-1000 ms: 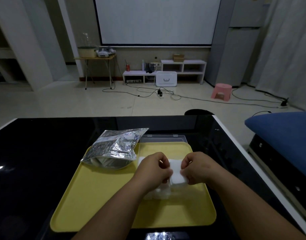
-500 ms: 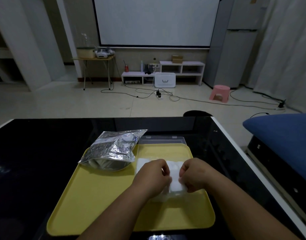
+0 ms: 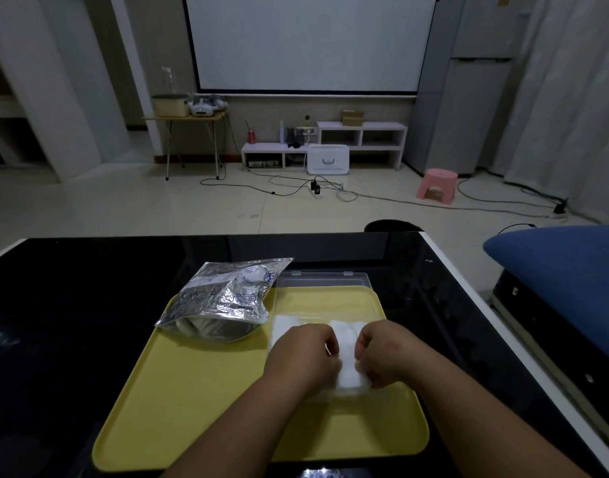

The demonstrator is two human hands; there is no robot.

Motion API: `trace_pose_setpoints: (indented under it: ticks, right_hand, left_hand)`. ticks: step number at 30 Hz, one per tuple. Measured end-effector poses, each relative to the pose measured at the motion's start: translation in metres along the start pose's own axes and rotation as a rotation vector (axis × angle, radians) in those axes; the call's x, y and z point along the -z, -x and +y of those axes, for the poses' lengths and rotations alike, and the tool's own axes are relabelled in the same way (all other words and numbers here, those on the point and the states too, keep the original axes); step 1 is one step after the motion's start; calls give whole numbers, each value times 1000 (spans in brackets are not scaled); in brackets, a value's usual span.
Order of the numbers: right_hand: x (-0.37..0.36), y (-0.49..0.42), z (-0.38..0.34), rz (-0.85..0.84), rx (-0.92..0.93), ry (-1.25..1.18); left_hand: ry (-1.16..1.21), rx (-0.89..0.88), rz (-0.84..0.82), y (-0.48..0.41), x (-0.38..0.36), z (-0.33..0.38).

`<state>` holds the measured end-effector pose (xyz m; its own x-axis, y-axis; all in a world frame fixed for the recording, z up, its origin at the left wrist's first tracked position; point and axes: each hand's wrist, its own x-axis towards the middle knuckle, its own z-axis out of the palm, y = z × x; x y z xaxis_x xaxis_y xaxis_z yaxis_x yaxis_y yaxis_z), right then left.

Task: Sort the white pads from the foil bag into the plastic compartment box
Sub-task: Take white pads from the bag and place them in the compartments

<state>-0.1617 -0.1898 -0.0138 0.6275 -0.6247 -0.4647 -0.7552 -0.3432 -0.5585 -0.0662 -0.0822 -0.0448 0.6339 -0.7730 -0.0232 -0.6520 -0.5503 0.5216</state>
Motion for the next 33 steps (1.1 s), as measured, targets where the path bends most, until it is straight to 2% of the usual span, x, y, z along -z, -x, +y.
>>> trace_pose_setpoints:
  ticks: [11,17,22,29,33]
  right_hand:
    - [1,2,0,-47,6,154]
    - [-5,0,-4,-43,71,406]
    - [-2,-3,-3,1,83,372]
    - [-7,-8,-7,54,87,418]
    - [-3,-7,-11,200,167,324]
  left_hand:
    - [-167,-41,-122,-1,-5,-2]
    - [-196,-57,-131,-1,-7,-3]
    - [-180,-74,-139,-2,-6,-6]
    - [-36,-48,-43,1,0,-10]
    - [47,-47,56,1,12,-11]
